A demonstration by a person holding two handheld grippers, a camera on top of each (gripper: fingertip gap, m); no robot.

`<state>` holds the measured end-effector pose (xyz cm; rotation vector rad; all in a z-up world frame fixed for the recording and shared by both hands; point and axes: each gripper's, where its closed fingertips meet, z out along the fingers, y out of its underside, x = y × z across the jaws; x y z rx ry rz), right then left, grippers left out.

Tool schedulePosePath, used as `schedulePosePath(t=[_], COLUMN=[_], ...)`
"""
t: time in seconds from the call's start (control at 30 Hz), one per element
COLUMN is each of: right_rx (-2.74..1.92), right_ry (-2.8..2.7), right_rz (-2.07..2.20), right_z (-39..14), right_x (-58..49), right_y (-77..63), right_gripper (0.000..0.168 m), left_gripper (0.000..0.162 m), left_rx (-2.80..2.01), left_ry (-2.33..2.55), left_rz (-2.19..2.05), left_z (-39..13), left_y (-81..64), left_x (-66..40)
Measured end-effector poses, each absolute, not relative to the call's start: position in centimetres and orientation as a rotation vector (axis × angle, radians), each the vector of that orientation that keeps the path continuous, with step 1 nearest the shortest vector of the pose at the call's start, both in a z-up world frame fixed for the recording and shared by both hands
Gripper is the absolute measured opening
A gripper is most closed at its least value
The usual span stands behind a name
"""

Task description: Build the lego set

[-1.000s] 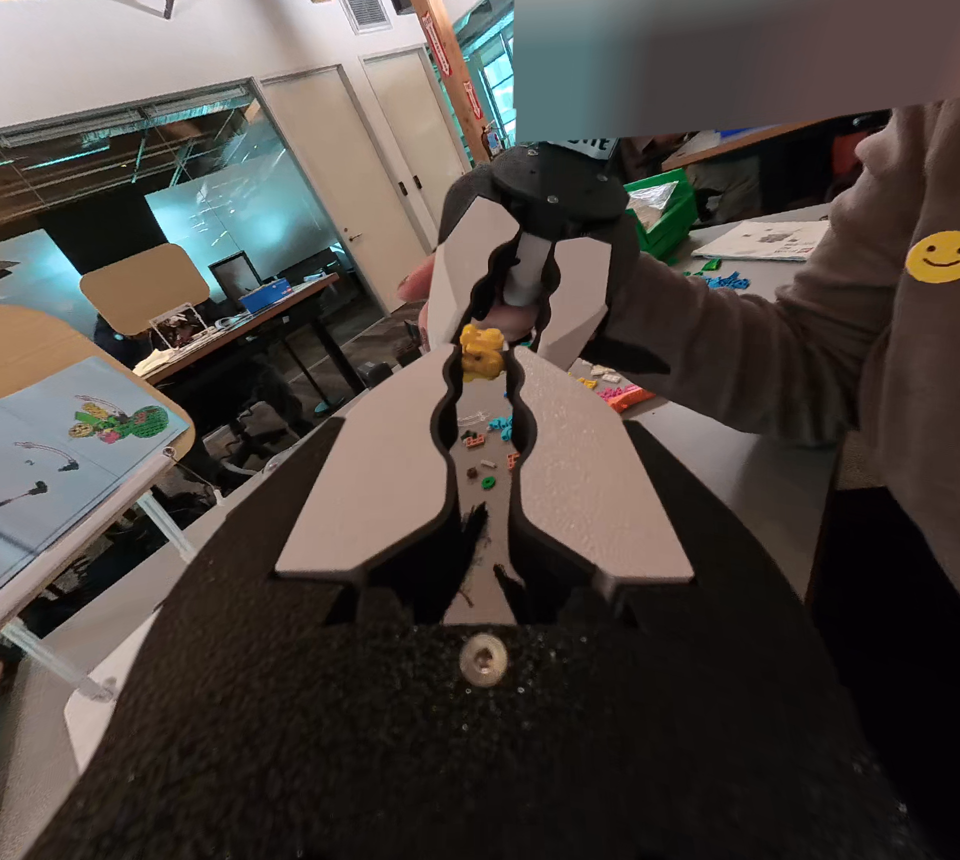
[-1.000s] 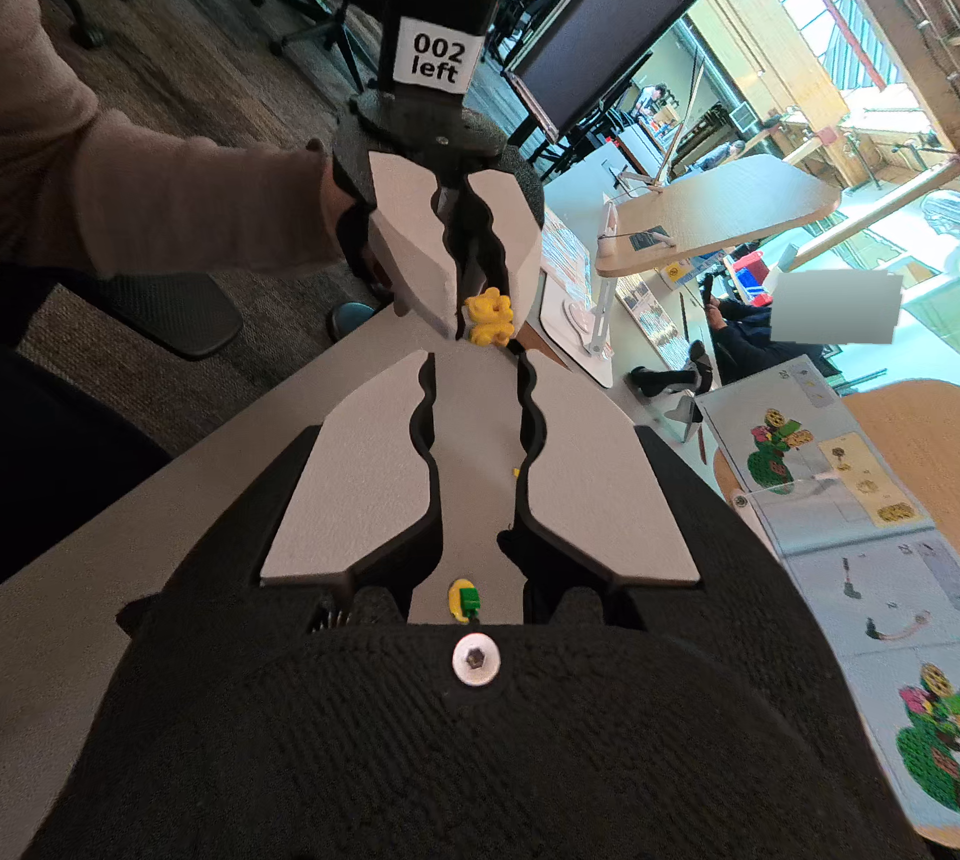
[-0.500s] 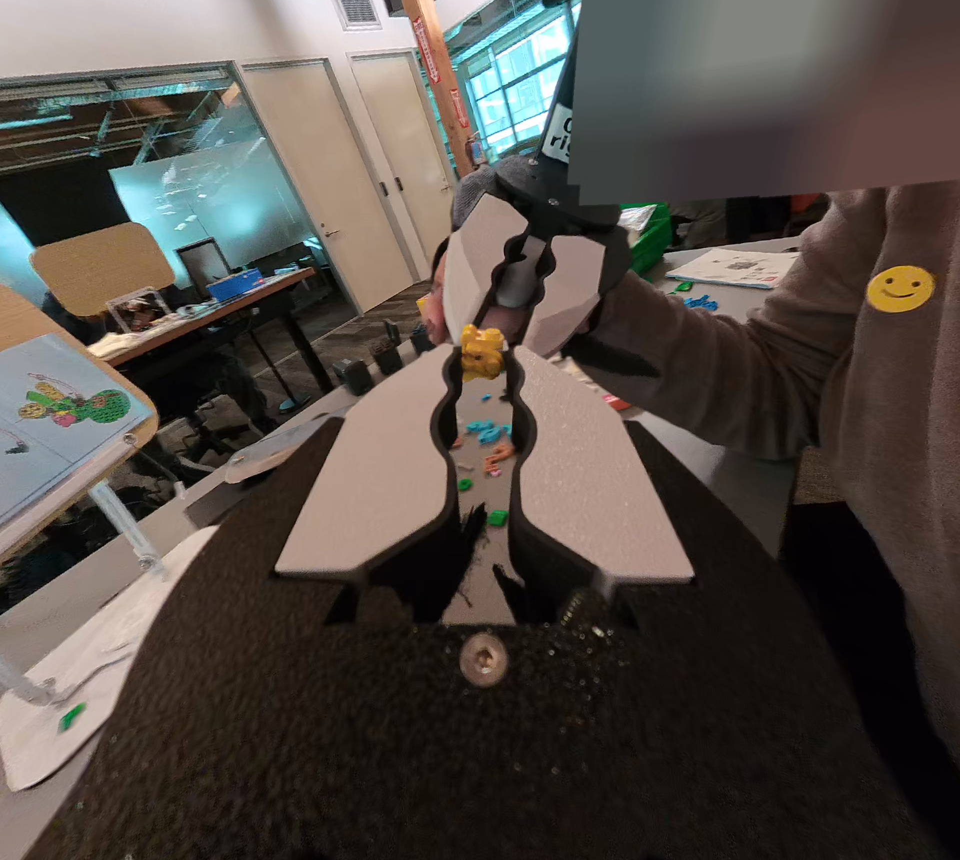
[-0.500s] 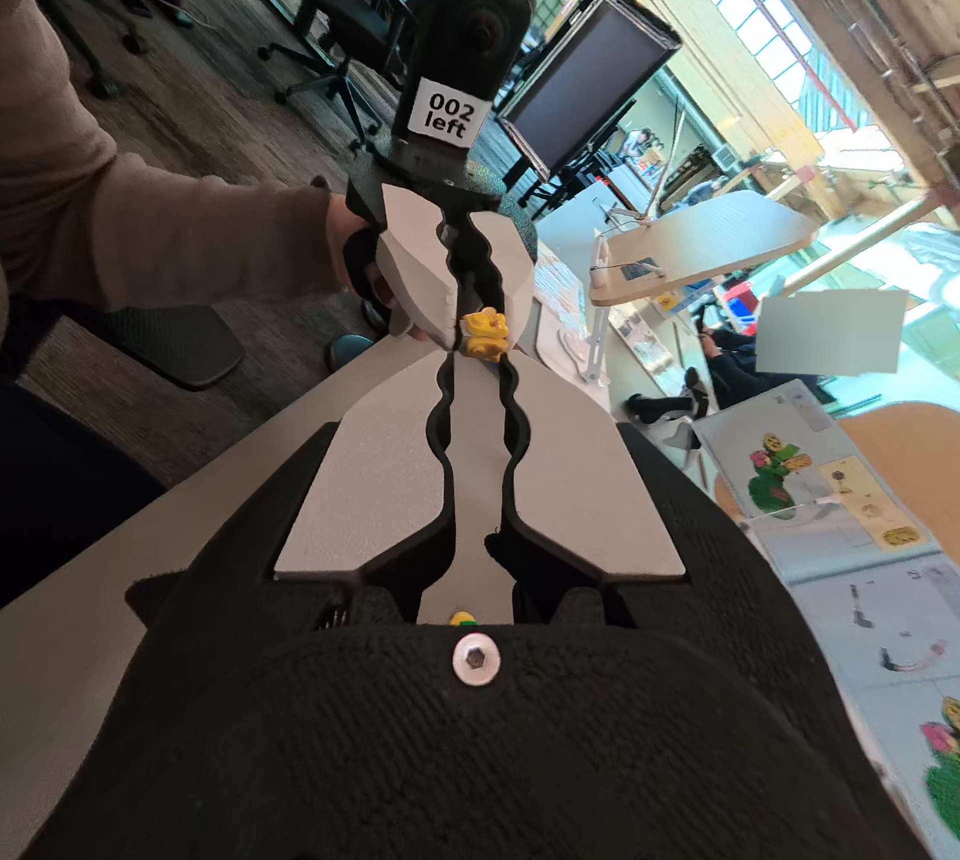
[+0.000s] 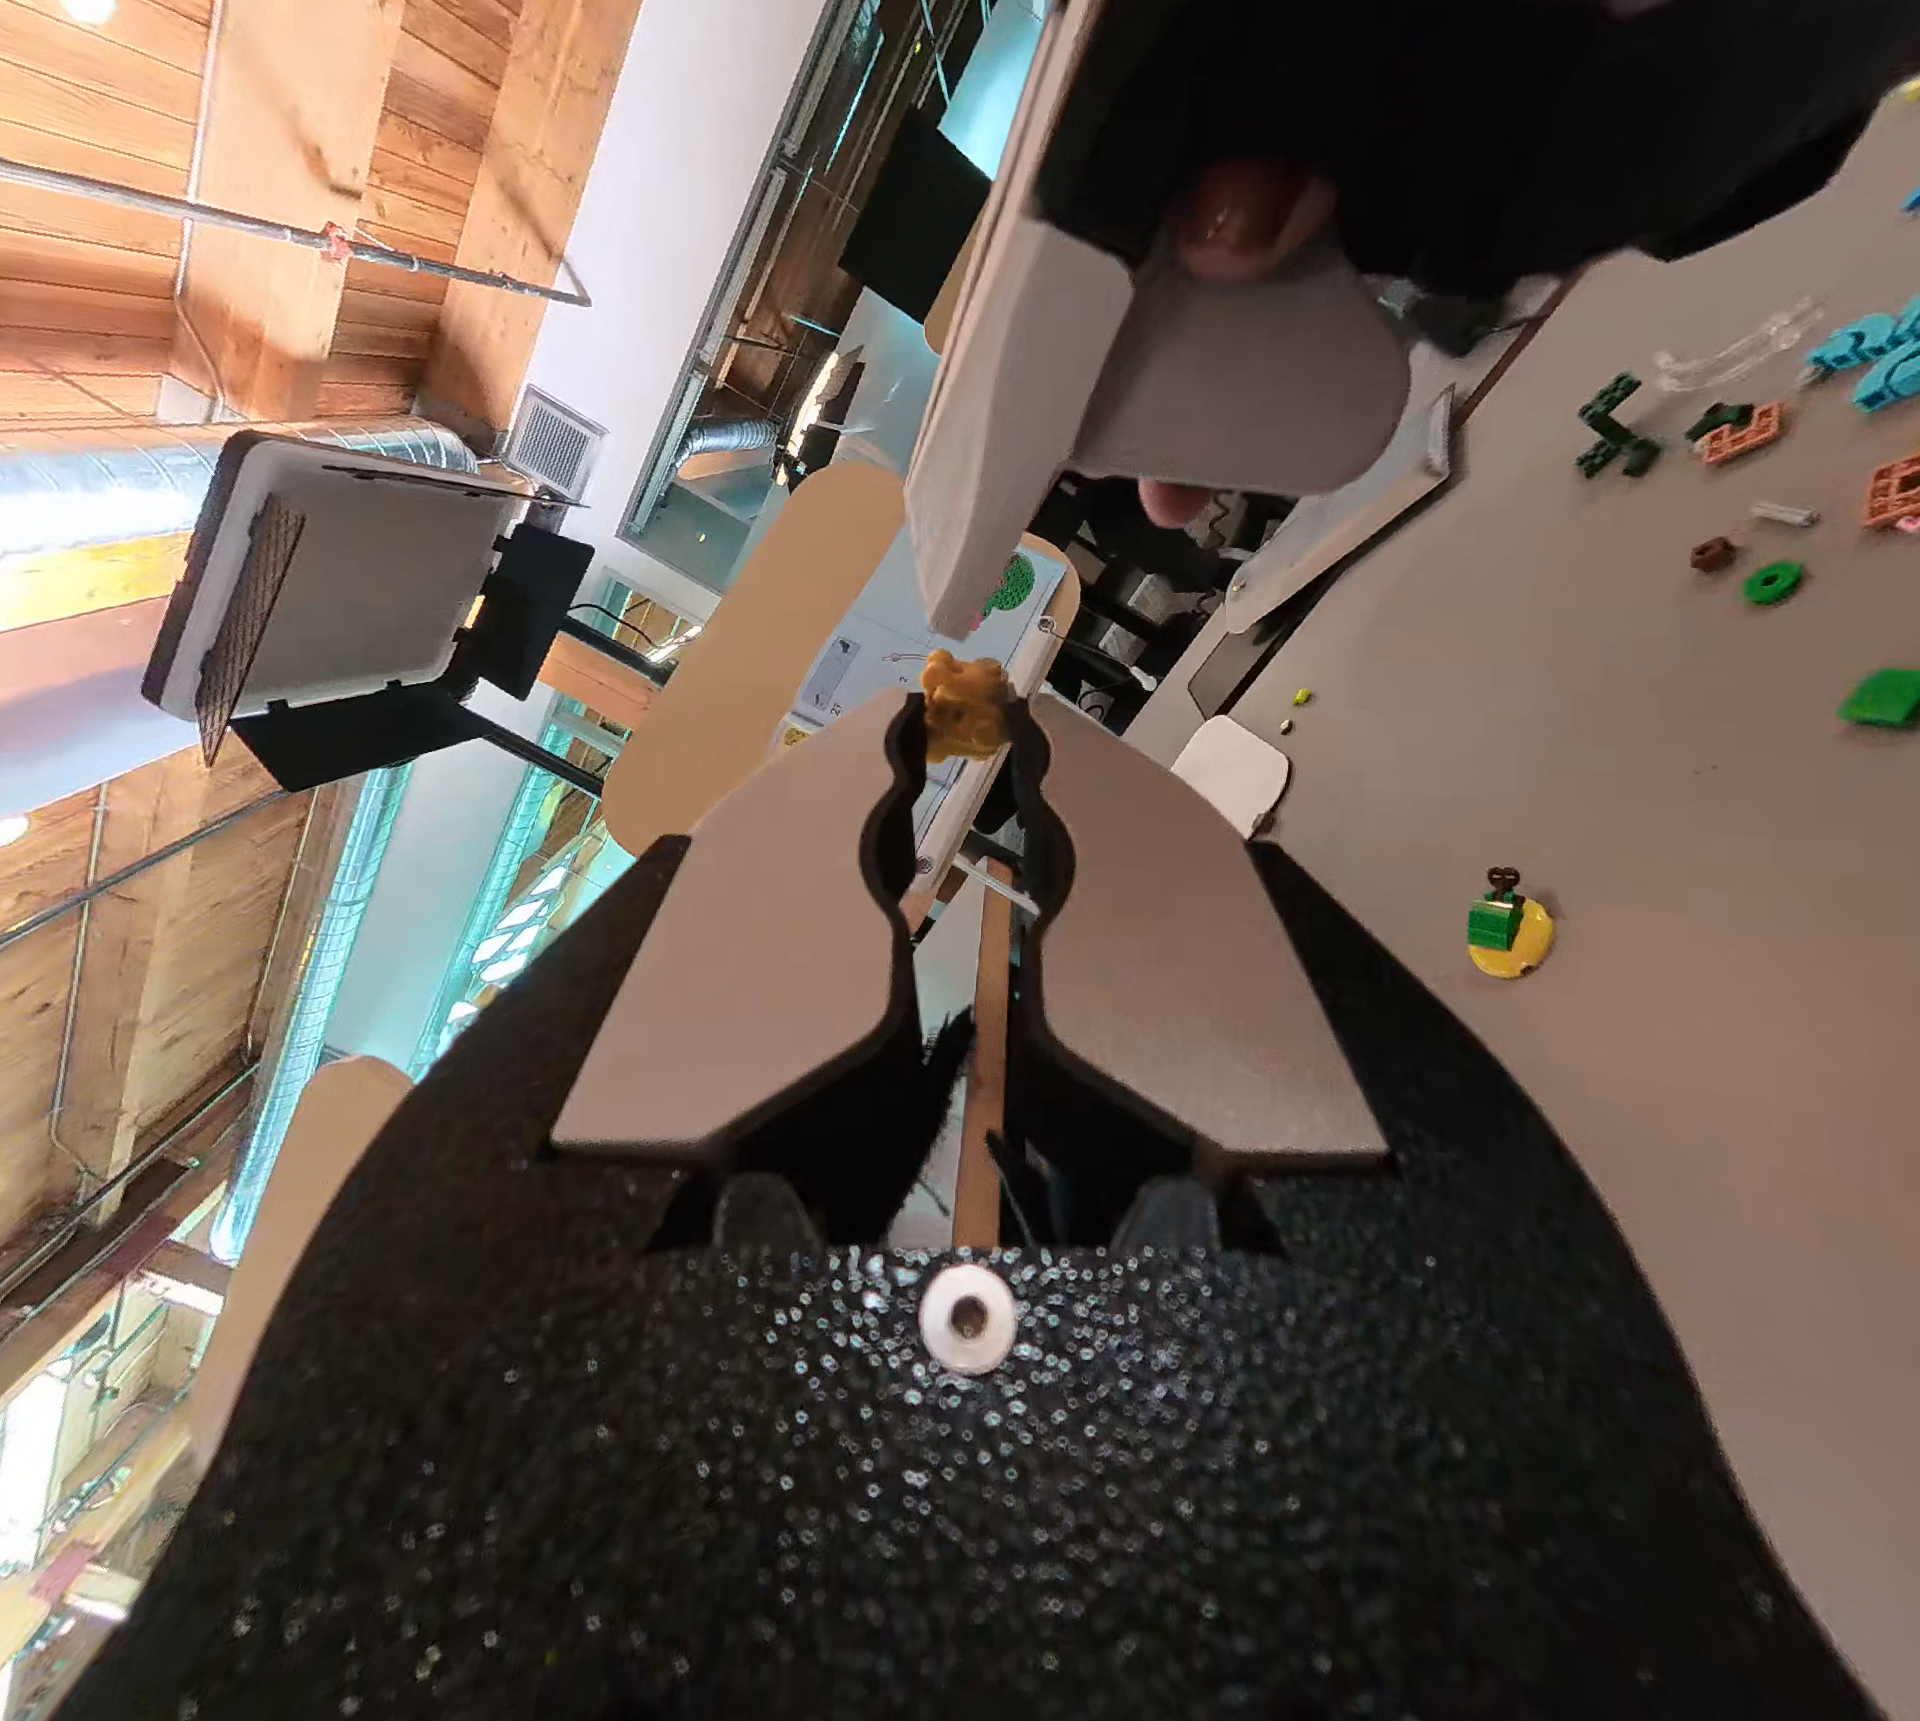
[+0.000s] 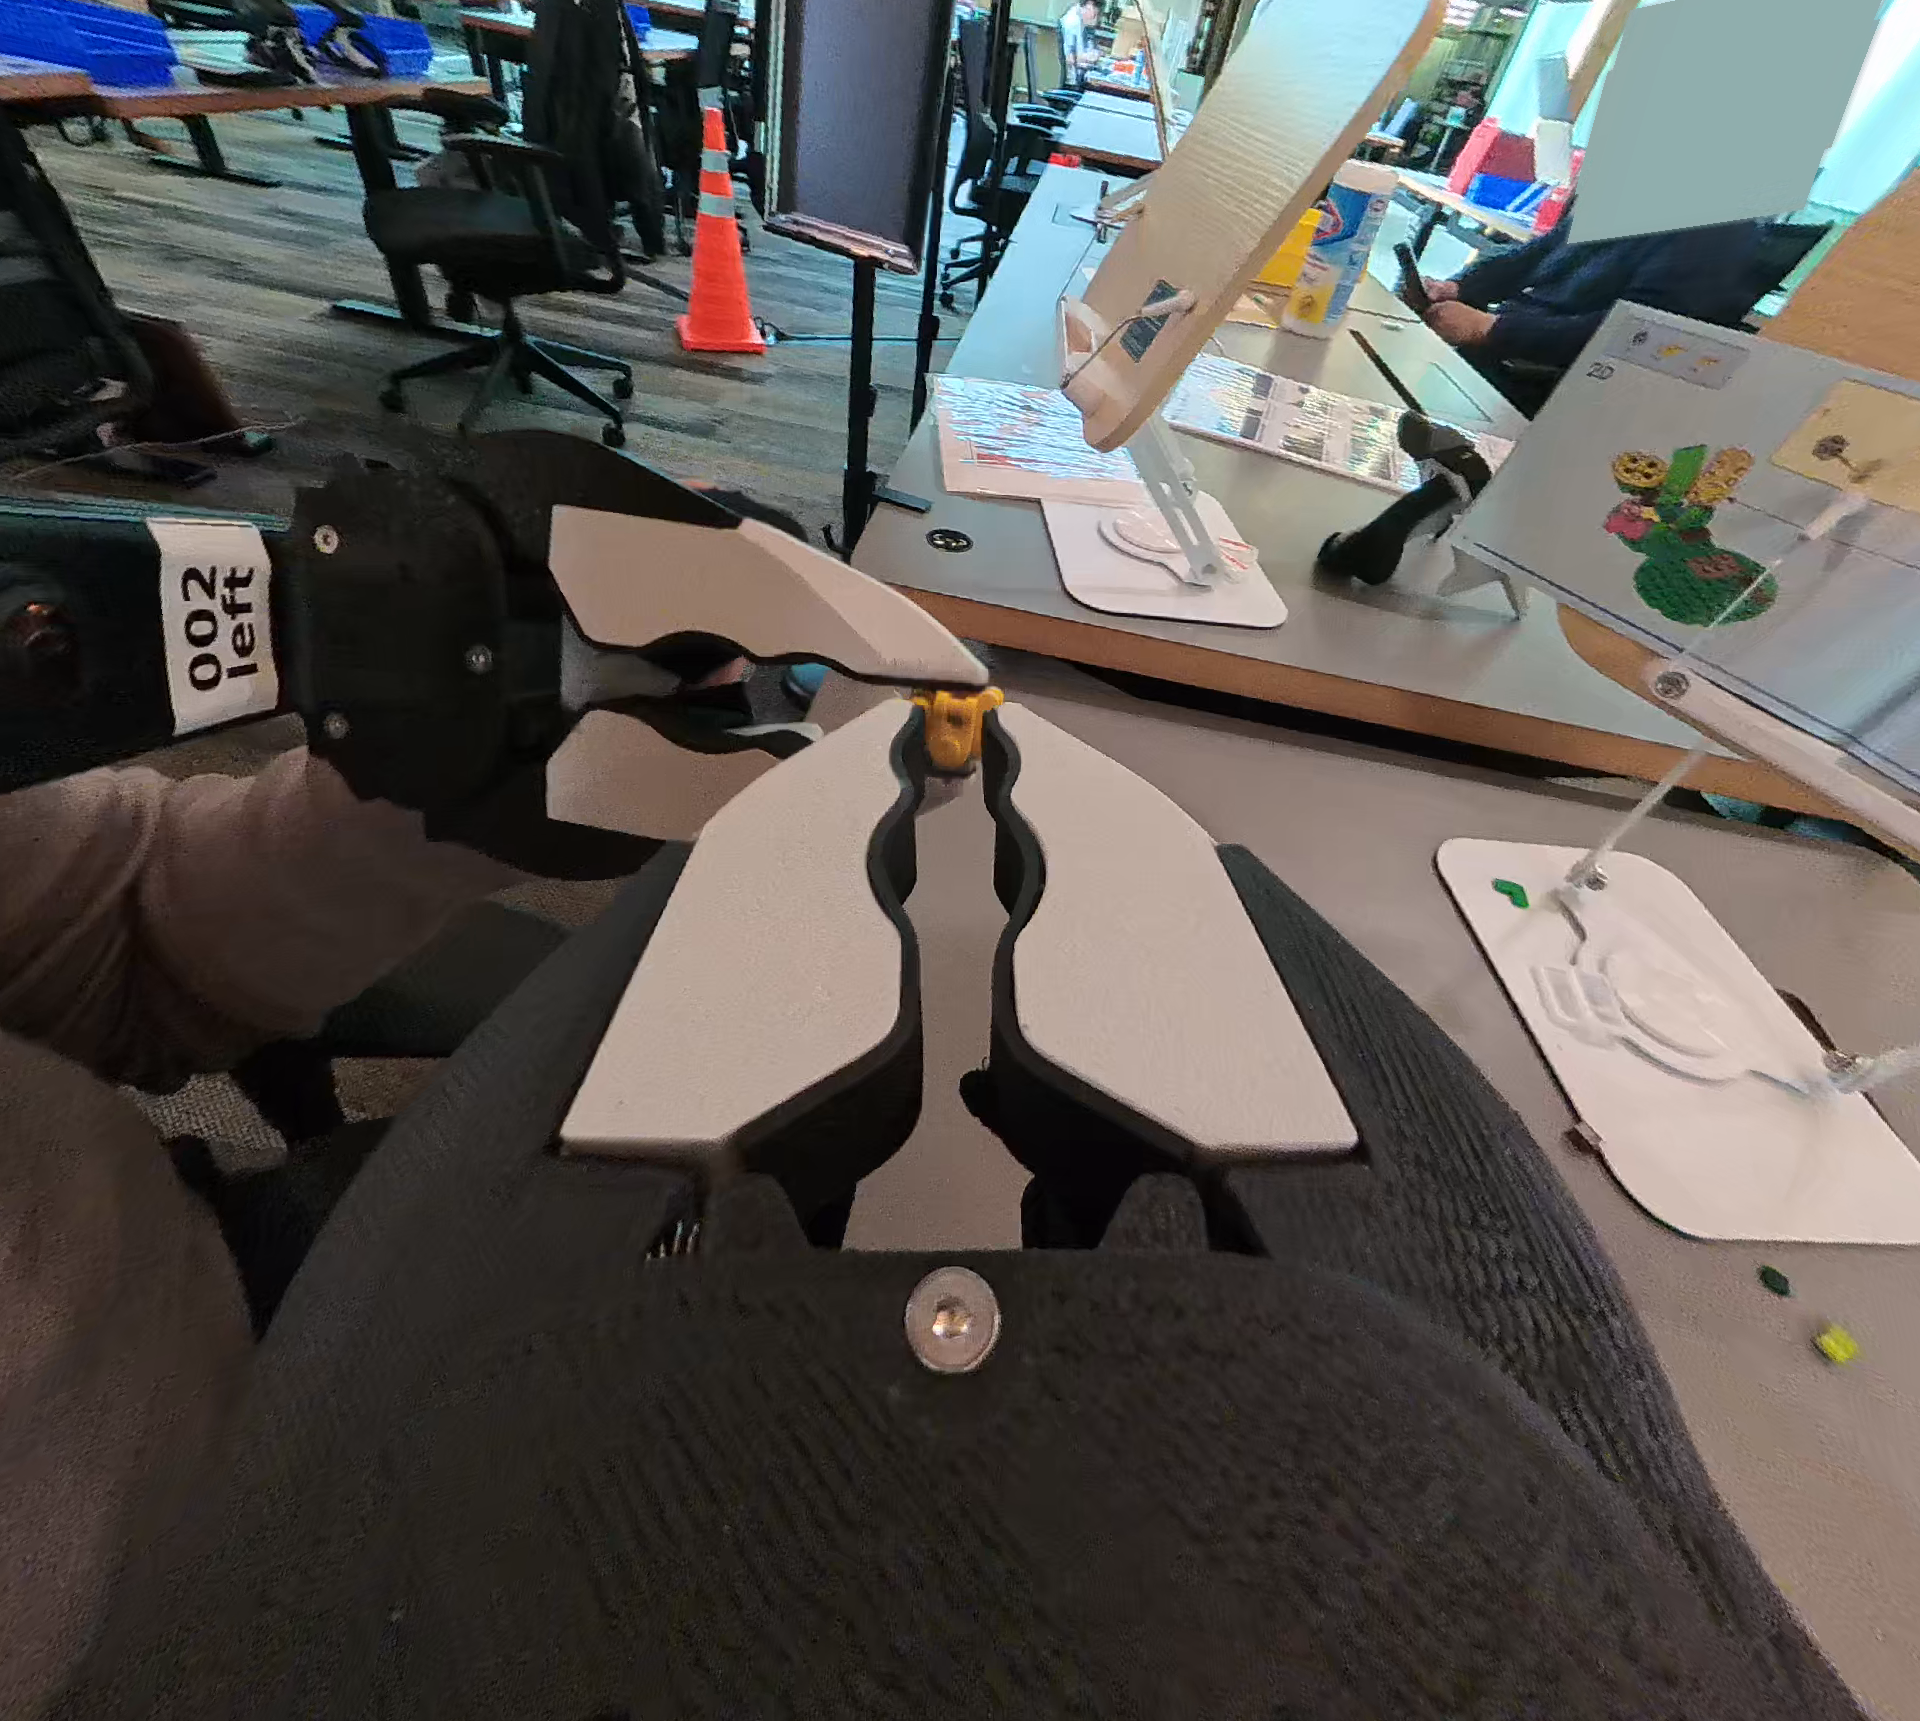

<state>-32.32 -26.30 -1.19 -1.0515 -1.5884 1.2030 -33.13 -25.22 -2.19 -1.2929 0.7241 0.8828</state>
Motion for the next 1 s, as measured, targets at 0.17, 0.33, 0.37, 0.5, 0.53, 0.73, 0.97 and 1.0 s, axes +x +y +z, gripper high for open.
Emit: schedulePosePath(t=[0.17, 0.33, 0.37, 0.5, 0.53, 0.73, 0.97, 1.0], right_rx=[-1.099, -1.123, -1.121, -1.069, -1.048, -0.940, -0.796, -0.755], right_ry=[-1.595, -1.604, -1.608, -1.638, -1.648, -1.689, -1.719, -1.735], right_rz=[1.153, 1.162, 1.151, 1.090, 1.071, 0.987, 0.988, 0.960], right_z=[-1.8, -2.2, -2.3, -2.5, -2.5, -2.6, -2.6, -2.8], right_x=[-32.9, -33.2, -33.2, -33.0, -33.0, -32.7, -31.7, -31.5], right_y=[-26.3, -26.3, -26.3, -26.3, -26.3, -26.4, -26.5, -26.6], right_gripper=[0.008, 0.006, 0.005, 0.005, 0.005, 0.005, 0.025, 0.028], left_gripper=[0.015, 0.015, 0.015, 0.015, 0.015, 0.015, 0.016, 0.016], left_rx=[-1.294, -1.280, -1.282, -1.299, -1.303, -1.314, -1.367, -1.374], left_ry=[0.710, 0.741, 0.744, 0.750, 0.754, 0.764, 0.731, 0.720], left_rz=[0.879, 0.964, 0.968, 0.936, 0.929, 0.879, 0.520, 0.420], left_z=[-2.1, -2.2, -2.3, -2.5, -2.6, -2.7, -3.2, -3.2], left_y=[-25.2, -25.2, -25.2, -25.1, -25.1, -25.2, -25.4, -25.6], left_x=[-33.3, -33.3, -33.3, -33.1, -33.0, -32.7, -32.3, -32.2])
